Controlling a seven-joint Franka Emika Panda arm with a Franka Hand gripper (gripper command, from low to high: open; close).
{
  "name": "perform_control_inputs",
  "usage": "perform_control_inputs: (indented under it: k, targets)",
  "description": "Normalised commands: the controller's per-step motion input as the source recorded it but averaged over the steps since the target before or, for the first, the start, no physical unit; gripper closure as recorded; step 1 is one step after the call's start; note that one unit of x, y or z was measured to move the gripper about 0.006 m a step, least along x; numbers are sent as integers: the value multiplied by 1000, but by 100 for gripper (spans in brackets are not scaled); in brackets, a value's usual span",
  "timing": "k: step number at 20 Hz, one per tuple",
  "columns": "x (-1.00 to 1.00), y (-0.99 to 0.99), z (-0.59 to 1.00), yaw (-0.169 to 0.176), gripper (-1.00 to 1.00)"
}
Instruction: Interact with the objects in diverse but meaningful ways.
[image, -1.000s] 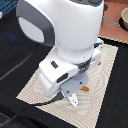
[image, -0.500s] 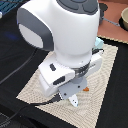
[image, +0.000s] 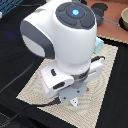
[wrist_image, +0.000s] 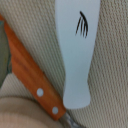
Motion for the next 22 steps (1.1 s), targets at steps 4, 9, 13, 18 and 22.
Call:
perform_control_inputs:
  k: [4, 9, 13, 18, 22]
  targets:
    - [184, -367, -253, -46, -100]
    - [163, -329, -282, -40, -100]
    - [145, -349, -278, -37, 100]
    - [155, -337, -254, -35, 100]
    - [223, -286, -195, -39, 100]
